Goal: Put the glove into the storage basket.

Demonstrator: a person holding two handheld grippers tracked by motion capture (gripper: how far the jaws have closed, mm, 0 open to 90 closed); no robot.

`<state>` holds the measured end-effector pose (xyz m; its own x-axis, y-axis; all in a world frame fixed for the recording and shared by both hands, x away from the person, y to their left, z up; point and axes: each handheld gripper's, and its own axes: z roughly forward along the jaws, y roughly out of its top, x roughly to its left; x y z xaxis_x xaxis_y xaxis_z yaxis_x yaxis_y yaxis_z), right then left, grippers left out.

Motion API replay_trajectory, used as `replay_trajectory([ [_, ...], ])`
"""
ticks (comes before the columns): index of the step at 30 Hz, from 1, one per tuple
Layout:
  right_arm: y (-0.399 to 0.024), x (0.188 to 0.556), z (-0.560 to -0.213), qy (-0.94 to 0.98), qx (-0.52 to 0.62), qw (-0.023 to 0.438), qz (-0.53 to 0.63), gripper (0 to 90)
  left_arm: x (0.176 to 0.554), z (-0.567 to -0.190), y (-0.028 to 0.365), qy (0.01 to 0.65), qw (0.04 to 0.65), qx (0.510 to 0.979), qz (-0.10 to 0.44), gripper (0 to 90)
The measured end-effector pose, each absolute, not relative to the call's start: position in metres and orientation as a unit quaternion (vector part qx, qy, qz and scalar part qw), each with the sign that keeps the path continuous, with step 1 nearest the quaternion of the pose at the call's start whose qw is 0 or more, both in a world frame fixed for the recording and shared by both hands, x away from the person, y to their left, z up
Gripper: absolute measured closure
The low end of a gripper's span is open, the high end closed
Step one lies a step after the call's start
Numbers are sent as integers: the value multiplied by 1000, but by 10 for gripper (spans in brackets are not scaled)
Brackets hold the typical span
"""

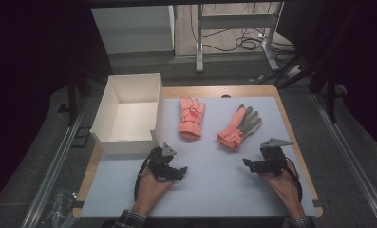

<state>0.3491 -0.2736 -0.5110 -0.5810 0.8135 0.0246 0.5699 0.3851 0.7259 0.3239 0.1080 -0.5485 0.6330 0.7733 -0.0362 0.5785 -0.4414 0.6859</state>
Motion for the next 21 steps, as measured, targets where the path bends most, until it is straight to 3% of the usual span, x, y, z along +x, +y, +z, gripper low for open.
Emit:
replay_trajectory([
  [10, -272, 372, -494, 814, 417, 177, 362, 208, 324, -548, 108, 402, 340, 838, 145, 9],
  [18, -267, 394, -484, 812, 417, 179, 367, 320, 324, -548, 108, 402, 340, 838, 144, 10],
  [21, -263, 407, -478, 809, 419, 182, 369, 409, 324, -548, 108, 402, 340, 837, 145, 10],
])
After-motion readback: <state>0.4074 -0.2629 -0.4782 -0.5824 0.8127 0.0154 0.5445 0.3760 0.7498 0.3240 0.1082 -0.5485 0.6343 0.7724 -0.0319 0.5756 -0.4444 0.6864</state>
